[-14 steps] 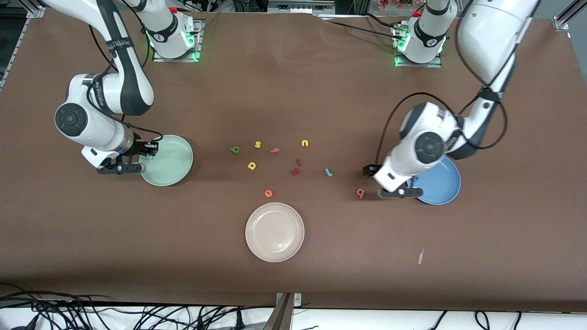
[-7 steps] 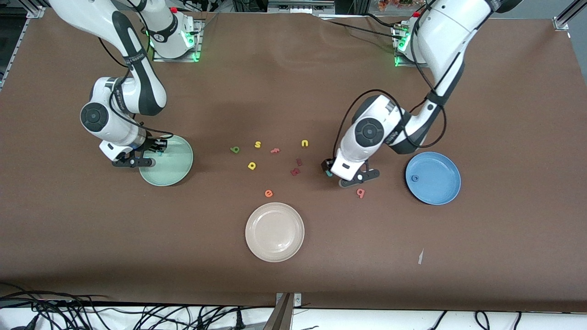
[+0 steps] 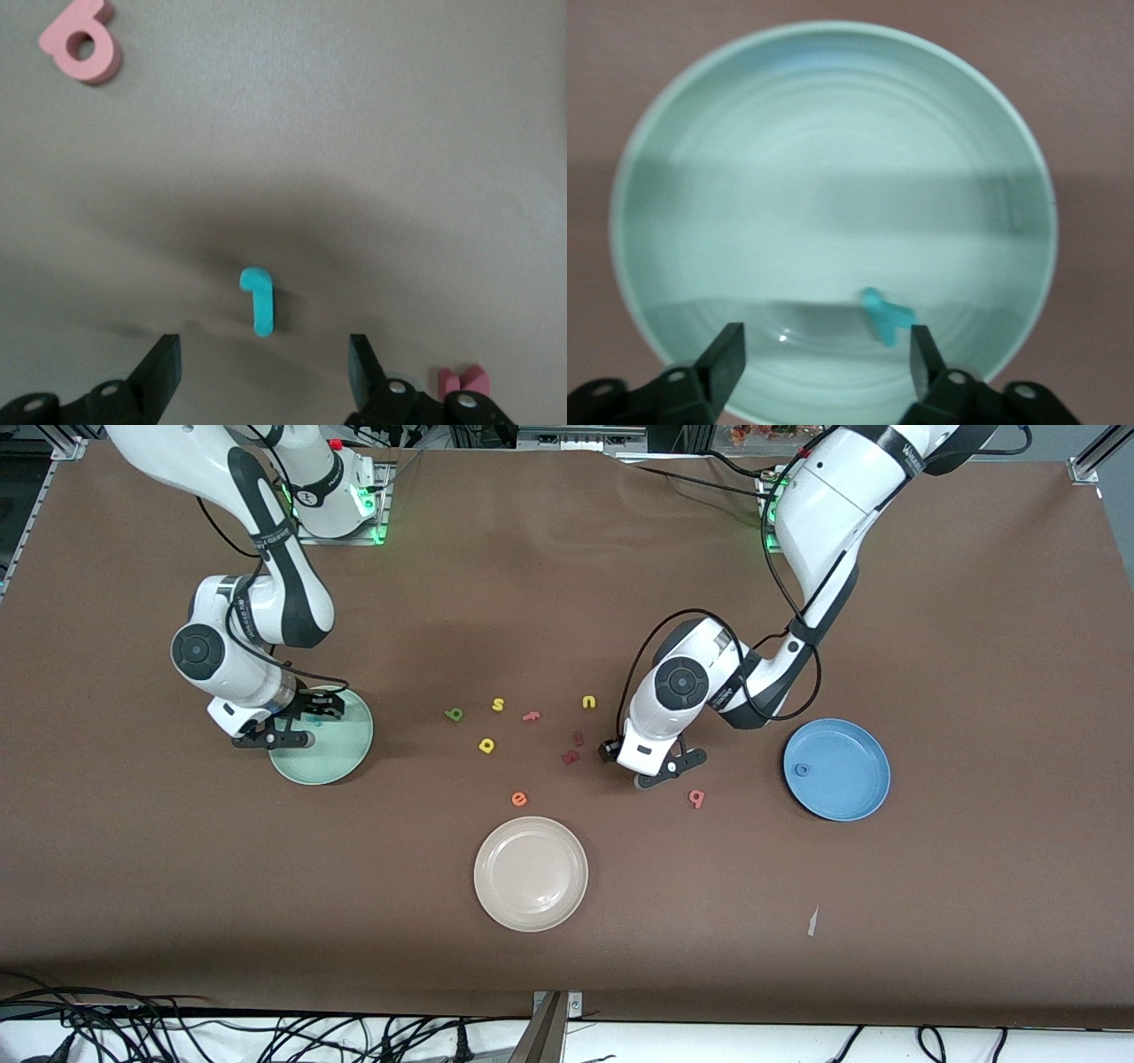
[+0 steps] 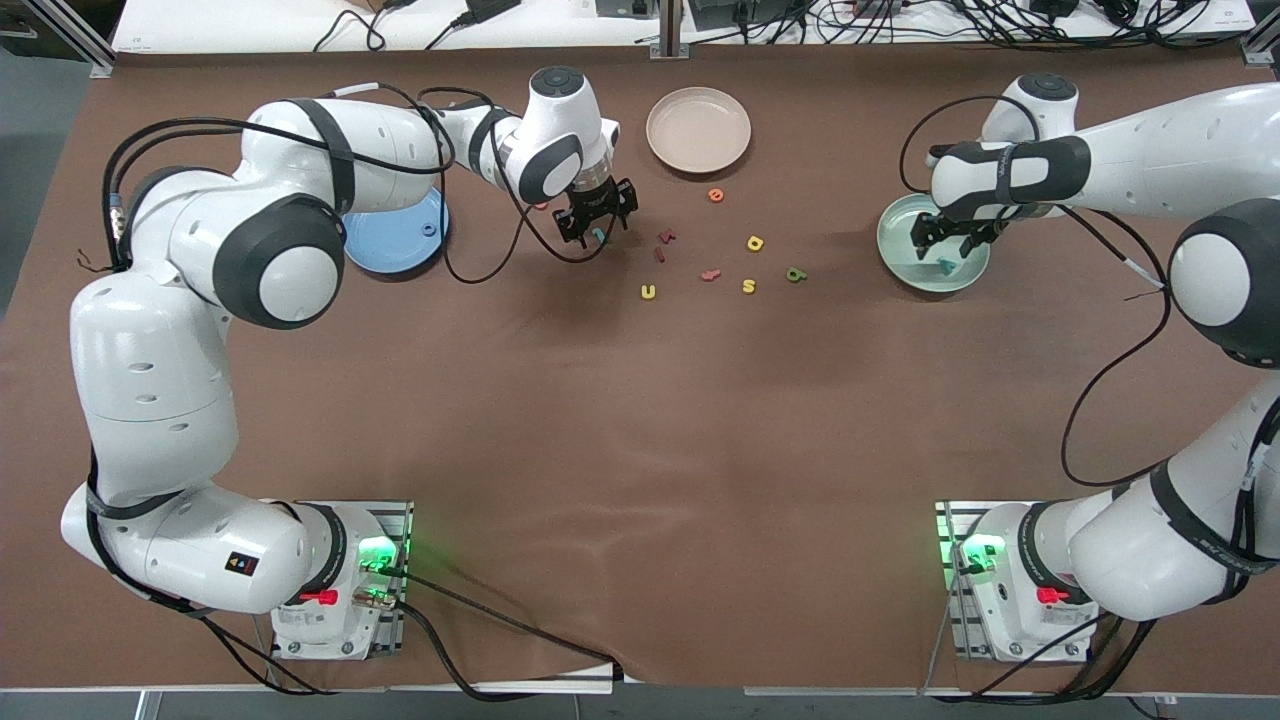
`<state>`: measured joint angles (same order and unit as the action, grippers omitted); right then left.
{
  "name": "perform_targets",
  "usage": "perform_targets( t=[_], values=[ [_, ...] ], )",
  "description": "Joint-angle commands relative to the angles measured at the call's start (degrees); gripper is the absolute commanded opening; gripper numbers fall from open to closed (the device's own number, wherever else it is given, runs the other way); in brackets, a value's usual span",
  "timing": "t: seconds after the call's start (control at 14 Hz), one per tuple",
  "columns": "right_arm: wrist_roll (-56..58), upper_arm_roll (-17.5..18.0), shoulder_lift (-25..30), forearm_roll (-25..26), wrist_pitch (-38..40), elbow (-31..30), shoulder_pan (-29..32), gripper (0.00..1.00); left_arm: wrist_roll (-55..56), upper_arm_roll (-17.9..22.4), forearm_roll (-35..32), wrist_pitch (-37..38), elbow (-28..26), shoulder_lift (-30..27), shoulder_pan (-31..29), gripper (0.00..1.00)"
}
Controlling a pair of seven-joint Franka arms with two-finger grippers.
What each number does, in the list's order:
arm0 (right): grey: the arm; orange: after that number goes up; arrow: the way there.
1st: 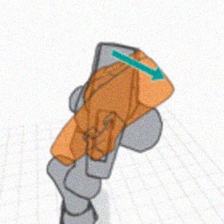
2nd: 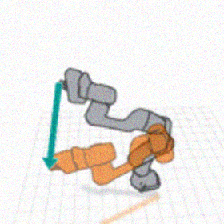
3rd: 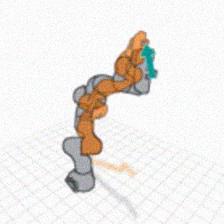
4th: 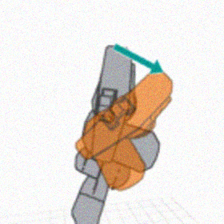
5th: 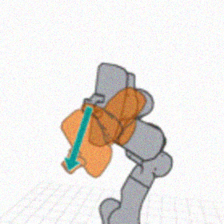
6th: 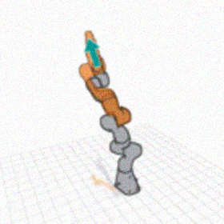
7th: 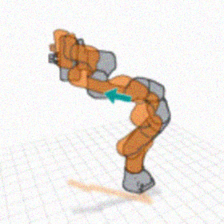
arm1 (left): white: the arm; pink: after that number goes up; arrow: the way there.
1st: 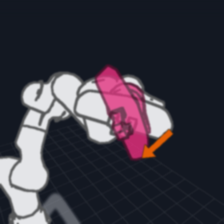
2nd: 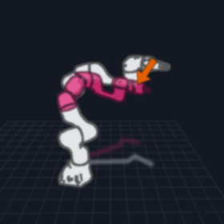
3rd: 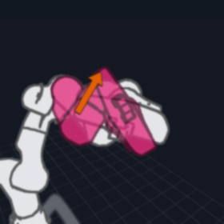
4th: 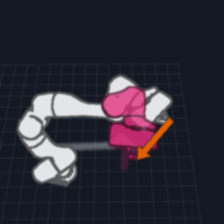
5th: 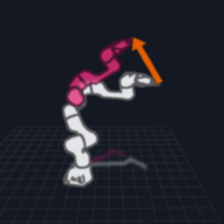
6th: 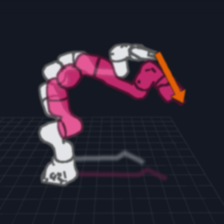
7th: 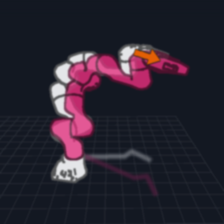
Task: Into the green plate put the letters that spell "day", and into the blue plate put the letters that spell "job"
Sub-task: 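Grasp the teal 1 with the left gripper while the right gripper reaches letters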
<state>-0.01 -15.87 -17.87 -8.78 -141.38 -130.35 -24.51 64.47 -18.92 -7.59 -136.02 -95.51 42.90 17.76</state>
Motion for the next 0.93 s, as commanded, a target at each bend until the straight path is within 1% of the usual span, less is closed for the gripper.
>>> perform_targets(
  t=[0.0,0.07,0.14,0.21,0.43,0.57,0.72,0.86],
  values=[
    [-9.9,5.9,1.7,-0.4,-0.2,1.8,-0.7,0.94,1.4,3.0,0.4,0.4,3.2,2.5,2.9,0.74],
    [-12.4,7.5,1.3,-0.3,-0.1,3.3,-1.1,0.94,1.9,3.7,0.4,0.4,3.4,2.8,3.4,0.7],
    [-14.0,7.8,0.6,-0.3,-0.1,5.1,-1.7,0.94,2.1,4.2,0.4,0.4,4.0,2.9,3.9,0.63],
    [-16.1,8.0,-0.3,-0.4,-0.1,6.2,-3.2,0.92,2.1,4.3,0.3,0.5,4.1,3.0,4.1,0.52],
    [-25.9,8.0,-5.1,-0.4,-0.2,11.9,-8.3,0.91,2.0,4.4,0.3,0.5,4.1,3.1,4.1,0.24],
    [-31.4,8.0,-9.5,-0.4,-0.2,16.7,-10.5,0.91,1.8,4.4,-0.1,0.5,4.1,3.0,4.1,0.11],
    [-35.7,8.0,-13.4,-0.4,-0.2,21.0,-12.5,0.89,1.7,4.5,-1.0,0.8,4.1,2.8,4.0,0.0],
    [-40.3,8.0,-15.3,-0.4,-0.2,23.4,-13.7,0.88,1.4,4.5,-1.2,3.1,4.9,1.8,3.2,0.0]
  ],
)
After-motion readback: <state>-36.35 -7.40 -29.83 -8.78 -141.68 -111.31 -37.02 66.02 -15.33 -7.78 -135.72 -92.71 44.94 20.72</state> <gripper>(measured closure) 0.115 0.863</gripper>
